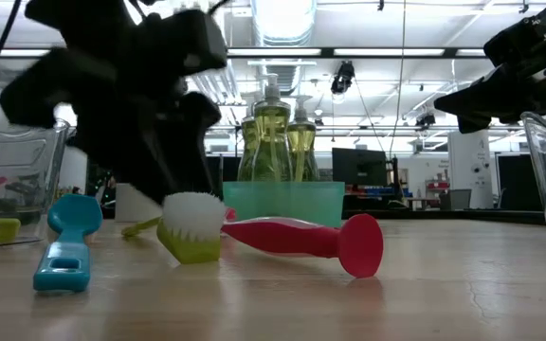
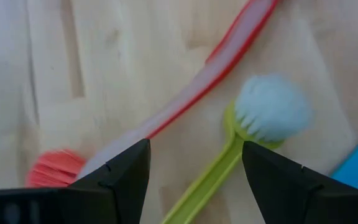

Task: Pick & Place Kitchen Sink Supplies
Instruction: Put the green toilet brush into the left transparent bin

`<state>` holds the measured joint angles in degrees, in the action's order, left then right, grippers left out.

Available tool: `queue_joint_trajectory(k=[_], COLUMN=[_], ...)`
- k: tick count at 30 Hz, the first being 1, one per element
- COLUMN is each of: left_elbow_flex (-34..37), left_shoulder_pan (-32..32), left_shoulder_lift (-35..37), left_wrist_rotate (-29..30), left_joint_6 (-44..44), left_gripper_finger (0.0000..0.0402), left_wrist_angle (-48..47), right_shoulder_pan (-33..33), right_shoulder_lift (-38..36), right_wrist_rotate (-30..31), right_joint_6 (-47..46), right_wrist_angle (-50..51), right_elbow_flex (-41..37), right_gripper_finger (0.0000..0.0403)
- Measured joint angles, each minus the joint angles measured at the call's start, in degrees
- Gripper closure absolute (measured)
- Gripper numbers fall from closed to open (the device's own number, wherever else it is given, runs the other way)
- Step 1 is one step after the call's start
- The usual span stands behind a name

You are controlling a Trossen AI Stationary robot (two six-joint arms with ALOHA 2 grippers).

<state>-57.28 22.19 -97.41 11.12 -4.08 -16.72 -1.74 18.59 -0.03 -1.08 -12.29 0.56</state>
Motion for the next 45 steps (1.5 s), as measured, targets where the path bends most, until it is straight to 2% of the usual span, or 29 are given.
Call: queue_joint_trajectory(k=[11,14,20,26,39,42,45], left_elbow_flex=[-0.21,-0.06,-1.09,-0.55,-0.52,-0.52,-0.52], left_shoulder_pan=[-0.23,-0.21,-0.21,-0.3,-0.39,-0.41,-0.41], left_shoulder_lift=[-2.28,-1.53,1.97,1.47,-4.04,-4.46,-4.39], left_wrist_rotate=[-2.66,-3.13,-2.48,-2.46,-3.14,-3.18,-3.16], left_joint_6=[0.34,0.34,-0.24,-0.5,-0.97,-1.11,-1.11], left_gripper_finger=[0.0158,0.0169,0.02,0.0215,0.022,0.0238,0.0273], left_wrist_angle=[-0.04,-2.99,-1.0,-1.65,-0.92,-0.96,-0.8], right_shoulder_pan=[0.0,-0.01,-0.02,0.0,-0.02,0.0,0.0], right_shoulder_lift=[-0.04,-0.04,-0.04,-0.04,0.0,-0.02,-0.02], right_wrist_rotate=[0.02,0.01,0.02,0.02,0.04,0.04,0.04], right_joint_6=[0.0,0.0,0.0,0.0,0.0,0.0,0.0], right_wrist_angle=[0.0,0.0,0.02,0.02,0.02,0.0,0.02], right_elbow_flex=[0.0,-0.02,0.0,-0.02,-0.02,0.0,-0.02], right_gripper_finger=[0.0394,0.0394,0.0394,0.0394,0.0394,0.0394,0.0394])
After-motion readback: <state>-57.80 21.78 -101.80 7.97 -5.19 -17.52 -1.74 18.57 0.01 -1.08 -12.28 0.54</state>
